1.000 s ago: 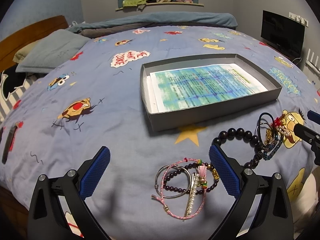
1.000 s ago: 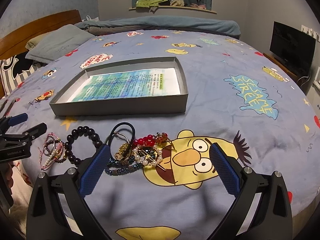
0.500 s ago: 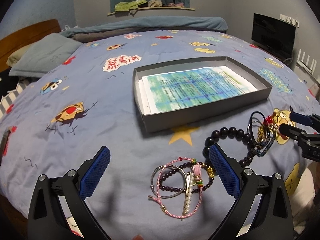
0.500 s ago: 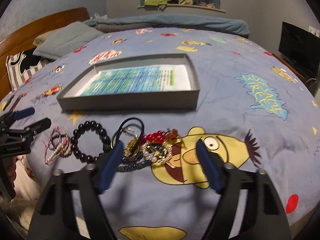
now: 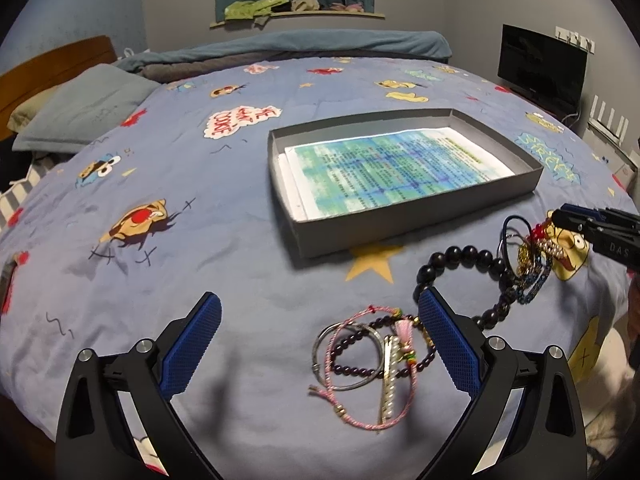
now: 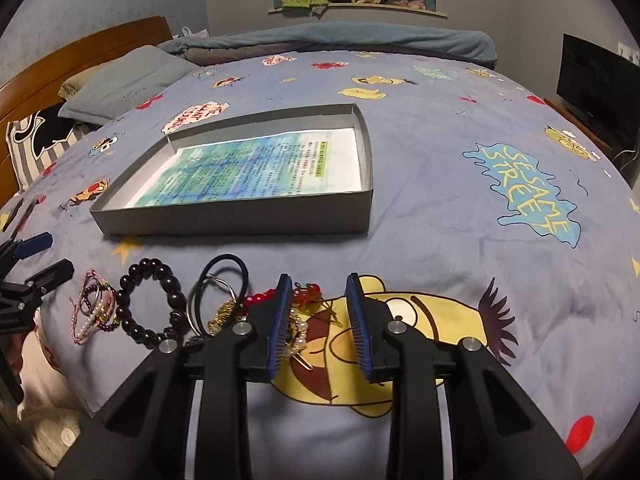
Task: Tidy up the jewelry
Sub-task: 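Close the right gripper on the red-and-gold beaded brooch, then close the left gripper on the pink string bracelet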
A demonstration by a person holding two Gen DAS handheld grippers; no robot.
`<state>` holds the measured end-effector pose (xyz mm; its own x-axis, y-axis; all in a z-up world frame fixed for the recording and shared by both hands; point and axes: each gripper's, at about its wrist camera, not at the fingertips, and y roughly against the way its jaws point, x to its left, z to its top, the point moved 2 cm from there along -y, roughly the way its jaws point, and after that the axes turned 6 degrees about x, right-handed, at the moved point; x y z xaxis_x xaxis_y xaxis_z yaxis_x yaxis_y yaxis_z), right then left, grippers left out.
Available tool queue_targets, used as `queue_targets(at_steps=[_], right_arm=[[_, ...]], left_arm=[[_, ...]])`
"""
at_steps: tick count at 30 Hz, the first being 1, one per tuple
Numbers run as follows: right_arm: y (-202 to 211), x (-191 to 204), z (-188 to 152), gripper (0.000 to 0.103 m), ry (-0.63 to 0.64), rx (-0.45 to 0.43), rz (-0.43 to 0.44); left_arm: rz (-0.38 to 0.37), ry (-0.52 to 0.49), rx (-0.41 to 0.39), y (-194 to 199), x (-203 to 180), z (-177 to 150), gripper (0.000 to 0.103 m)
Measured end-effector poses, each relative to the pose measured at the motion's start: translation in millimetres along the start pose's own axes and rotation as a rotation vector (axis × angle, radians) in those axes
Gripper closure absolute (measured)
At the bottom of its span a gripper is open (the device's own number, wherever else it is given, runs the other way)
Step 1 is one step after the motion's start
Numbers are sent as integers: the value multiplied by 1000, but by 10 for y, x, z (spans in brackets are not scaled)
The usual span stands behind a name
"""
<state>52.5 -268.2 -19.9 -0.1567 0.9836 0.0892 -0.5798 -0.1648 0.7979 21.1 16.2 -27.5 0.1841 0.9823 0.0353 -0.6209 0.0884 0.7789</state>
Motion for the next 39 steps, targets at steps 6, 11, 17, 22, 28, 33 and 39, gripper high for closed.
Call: queue_targets(at_steps=[6,11,17,22,28,33,39], right_arm=[[-51,-40,-43,76,12,39,59],[-104,-40,-52,103,17,57,81],[19,-70,-14,103,-4,4,112],[179,-40,48,103,3,-41,122],[303,-3,105,103,14,-69,132],[347,-10,124,103,8,-80,136],[258,-61,107,103,9,-48,122]], left_arm=[[-30,-21,17,14,79,-75,5],[-65,-39,49,-23,94,-143,8],[-131,-41,79,-70,79,-184,41],[-146,-101,85,-134,-61,-158,55],[-133,-166,104,-264,-171,-118,86],[-155,-177,87,-213,-173,-110,100],[-191,-173,17,18,-182,-33,100]])
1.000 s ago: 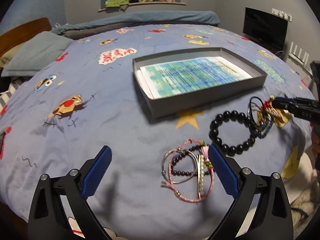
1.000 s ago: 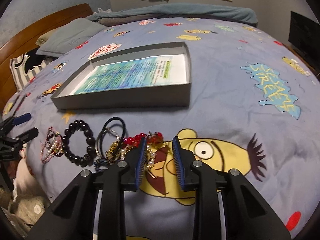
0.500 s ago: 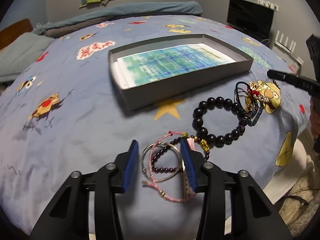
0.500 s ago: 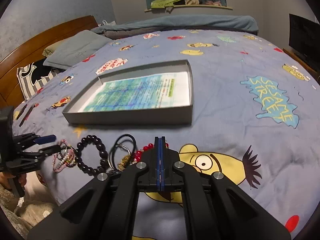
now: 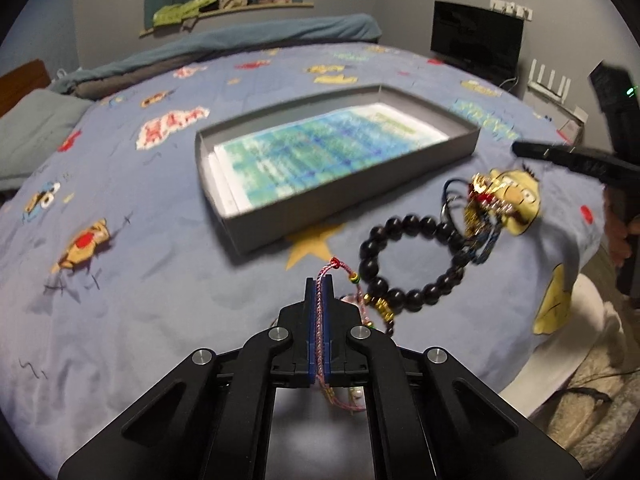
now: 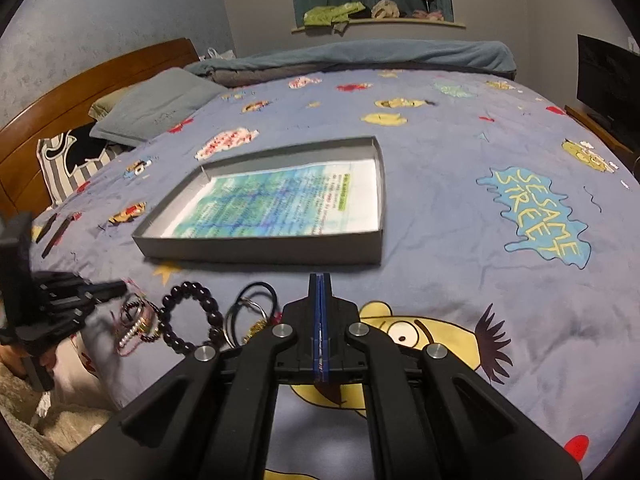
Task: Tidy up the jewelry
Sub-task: 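Close the left gripper on the pink string bracelet, then lift the pink bracelet with the left gripper while the right gripper carries the brooch to the tray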
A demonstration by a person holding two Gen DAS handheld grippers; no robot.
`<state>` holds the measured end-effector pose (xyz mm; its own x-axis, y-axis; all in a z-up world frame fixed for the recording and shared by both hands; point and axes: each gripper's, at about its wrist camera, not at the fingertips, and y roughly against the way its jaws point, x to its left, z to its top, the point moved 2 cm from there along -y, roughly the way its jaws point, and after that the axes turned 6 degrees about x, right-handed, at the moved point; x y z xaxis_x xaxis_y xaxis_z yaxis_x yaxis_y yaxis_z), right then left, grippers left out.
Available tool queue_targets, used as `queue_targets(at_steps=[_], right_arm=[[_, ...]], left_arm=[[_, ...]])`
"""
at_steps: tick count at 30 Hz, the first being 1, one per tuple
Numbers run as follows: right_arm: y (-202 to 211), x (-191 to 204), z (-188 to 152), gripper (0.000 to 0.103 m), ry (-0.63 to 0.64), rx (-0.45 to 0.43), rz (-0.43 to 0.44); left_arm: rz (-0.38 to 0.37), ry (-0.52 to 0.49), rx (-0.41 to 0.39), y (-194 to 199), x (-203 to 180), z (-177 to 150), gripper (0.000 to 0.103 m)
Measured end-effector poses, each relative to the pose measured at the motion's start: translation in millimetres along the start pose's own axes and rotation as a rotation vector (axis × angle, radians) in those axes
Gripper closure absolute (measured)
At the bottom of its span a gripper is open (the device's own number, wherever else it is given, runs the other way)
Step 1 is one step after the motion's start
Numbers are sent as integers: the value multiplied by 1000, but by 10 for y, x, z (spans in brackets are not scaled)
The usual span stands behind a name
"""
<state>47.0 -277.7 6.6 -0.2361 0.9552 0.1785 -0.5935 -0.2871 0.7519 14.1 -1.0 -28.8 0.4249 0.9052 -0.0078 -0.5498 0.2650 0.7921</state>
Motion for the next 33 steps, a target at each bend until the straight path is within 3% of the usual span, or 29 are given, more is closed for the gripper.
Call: queue_targets(at_steps=[7,11,14,17,20,21,22,27,33], right_arm=[[-202,-55,-90,100,-14,64,-13],[-266,-70,-115,87,-30,82,4],[-317,-68,-120,85,-34,93,4],[-383,-87,-127,71,-47,109,-2],[-431,-98,-144,74,-64,129,35],[-434,-98,-145,92,-63,129,37],[-430,-80,-146,97,-53,128,39],[-286,-12,-107,102,-18,75,36],[38,106,59,102,29,-13,32]], left_arm=[[-3,3,-33,114,-6,72,100],[-3,4,-31,113,-7,69,100],[-4,9,-30,113,-2,57,100],[-6,8,-29,115,-2,46,100],[-6,8,-29,116,1,38,100],[-6,10,-30,116,3,37,100],[-6,12,-30,115,7,37,100],[-11,9,-45,172,7,54,100],[-17,-11,-122,459,-10,203,100]])
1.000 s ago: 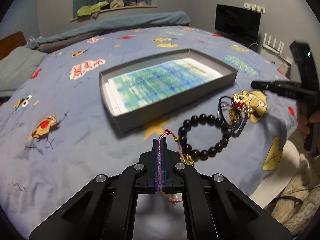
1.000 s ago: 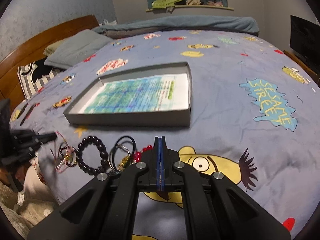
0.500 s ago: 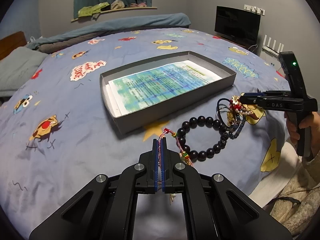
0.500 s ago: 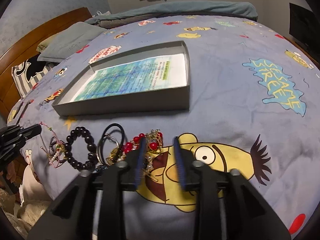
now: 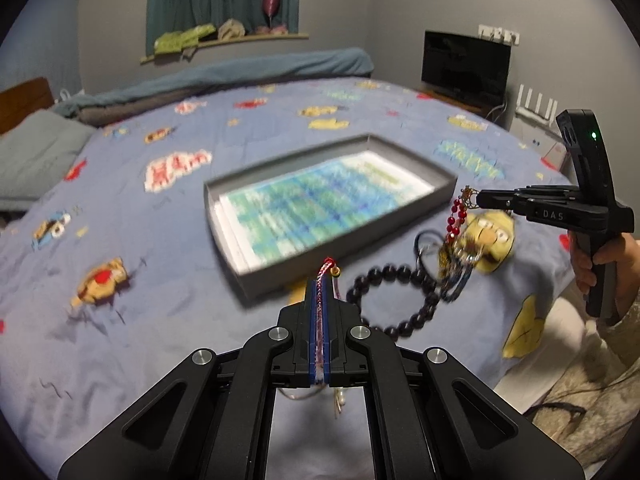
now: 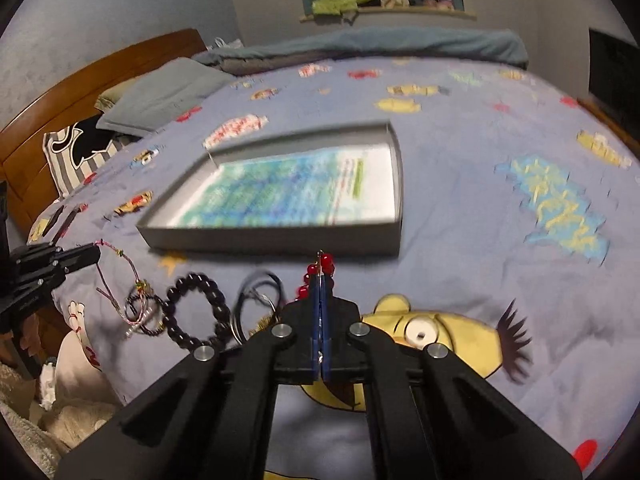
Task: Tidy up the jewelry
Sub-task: 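Lift the pink bracelet with the left gripper while the right gripper carries the brooch to the tray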
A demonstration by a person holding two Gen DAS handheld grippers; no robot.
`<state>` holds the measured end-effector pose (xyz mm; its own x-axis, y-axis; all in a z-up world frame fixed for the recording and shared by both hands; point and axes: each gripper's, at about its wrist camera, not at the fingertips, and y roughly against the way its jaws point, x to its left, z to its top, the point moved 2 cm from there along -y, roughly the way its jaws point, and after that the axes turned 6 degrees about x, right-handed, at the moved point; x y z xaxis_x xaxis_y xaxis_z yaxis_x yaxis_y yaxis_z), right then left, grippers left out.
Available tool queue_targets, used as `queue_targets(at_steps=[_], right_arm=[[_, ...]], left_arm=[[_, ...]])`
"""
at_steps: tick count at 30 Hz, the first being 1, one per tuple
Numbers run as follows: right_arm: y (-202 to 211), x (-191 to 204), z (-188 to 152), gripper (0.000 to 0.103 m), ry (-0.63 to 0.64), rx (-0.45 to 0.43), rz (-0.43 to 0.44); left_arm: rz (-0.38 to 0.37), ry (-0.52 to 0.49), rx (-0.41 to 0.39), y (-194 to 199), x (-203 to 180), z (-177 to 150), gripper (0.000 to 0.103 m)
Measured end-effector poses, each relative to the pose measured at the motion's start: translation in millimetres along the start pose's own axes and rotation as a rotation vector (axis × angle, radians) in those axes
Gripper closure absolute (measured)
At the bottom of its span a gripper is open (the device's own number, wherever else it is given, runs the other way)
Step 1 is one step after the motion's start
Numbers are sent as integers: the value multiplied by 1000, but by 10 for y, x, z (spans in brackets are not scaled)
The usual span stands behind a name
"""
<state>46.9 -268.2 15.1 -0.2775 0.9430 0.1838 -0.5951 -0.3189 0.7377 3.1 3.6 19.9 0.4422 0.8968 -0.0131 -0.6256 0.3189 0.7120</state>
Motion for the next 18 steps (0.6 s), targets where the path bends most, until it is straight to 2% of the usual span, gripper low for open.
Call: queue_targets(at_steps=[10,15,18], right_arm=[[394,176,527,102,75,-133,-11],[344,191,832,102,73,-172,-13],[205,156,1011,102,59,-166,-27]], left_arm=[[29,-30,-88,168,75,488,100],[41,-5,-104,46,232,791,100],[45,10,-97,-108,334,959,100]])
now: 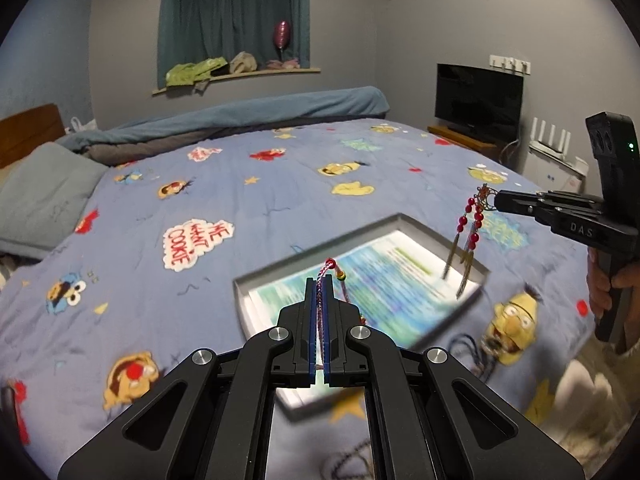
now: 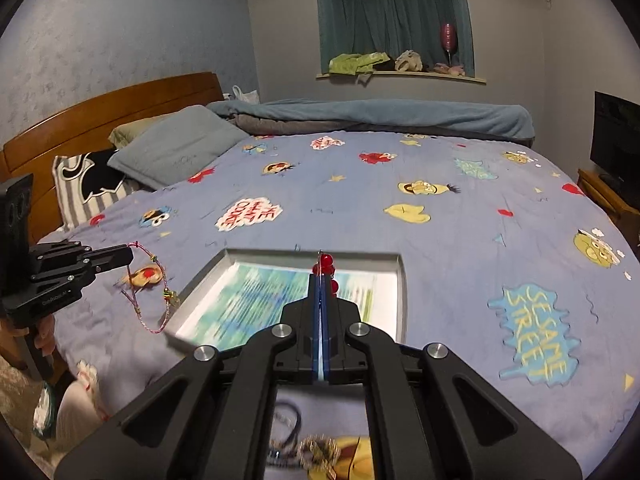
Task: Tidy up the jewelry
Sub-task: 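Lift the pink bracelet with the left gripper while the right gripper carries the brooch to the tray, then open the left gripper over the tray while the right gripper releases the brooch beside it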
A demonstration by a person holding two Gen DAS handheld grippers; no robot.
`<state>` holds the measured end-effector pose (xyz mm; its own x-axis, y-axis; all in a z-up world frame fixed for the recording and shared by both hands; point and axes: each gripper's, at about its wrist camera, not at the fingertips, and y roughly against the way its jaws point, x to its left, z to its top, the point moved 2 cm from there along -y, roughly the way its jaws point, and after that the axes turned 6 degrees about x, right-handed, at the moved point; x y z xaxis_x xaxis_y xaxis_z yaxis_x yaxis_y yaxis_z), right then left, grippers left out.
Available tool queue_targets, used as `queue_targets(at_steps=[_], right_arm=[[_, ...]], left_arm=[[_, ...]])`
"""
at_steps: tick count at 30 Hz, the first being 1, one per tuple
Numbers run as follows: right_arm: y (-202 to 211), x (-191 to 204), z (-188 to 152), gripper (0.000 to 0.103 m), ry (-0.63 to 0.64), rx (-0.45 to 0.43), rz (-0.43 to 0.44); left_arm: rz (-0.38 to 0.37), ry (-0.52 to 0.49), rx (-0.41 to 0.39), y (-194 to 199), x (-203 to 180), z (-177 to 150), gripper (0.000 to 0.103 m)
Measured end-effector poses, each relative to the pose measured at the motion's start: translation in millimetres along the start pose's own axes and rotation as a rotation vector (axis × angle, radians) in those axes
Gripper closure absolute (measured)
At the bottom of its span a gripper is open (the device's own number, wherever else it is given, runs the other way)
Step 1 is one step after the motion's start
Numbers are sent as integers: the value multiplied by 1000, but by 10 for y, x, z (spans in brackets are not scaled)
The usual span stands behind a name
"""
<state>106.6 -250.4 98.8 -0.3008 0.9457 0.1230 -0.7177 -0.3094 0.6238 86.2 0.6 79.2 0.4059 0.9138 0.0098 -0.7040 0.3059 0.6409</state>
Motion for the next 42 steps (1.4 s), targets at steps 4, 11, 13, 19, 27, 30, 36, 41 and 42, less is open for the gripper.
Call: queue_targets(at_steps=[4,11,13,19,27,30,36,41,42], right_arm=[[-329,-52,169,102,-22,15,-27],[-996,-161,217,102,-63,89,-45],[-1181,-203,181,102,-92,129,-31],[-1554,-277,-1,102,-111,233,-73],[-1684,-353,-143,102,-130,297,-98],[-1672,-363,-128,101,-127,292,-95],[-1552,-332,-59,64,-108,259,-109],[-1363,-313,13,41,-109,207,-109],[-1323,-311,29,40,-108,196,-110]], left_arm=[[6,3,30,-322,77,140,100],[13,33,121,-982,184,215,100],[32,32,160,-1167,213,193,100],[96,21,279,-1586,284,53,100],[92,51,333,-1743,368,-34,100],[92,40,336,-1752,349,-49,98],[118,43,302,-1679,344,-23,67],[120,73,260,-1522,387,25,49],[116,83,241,-1468,403,35,44]])
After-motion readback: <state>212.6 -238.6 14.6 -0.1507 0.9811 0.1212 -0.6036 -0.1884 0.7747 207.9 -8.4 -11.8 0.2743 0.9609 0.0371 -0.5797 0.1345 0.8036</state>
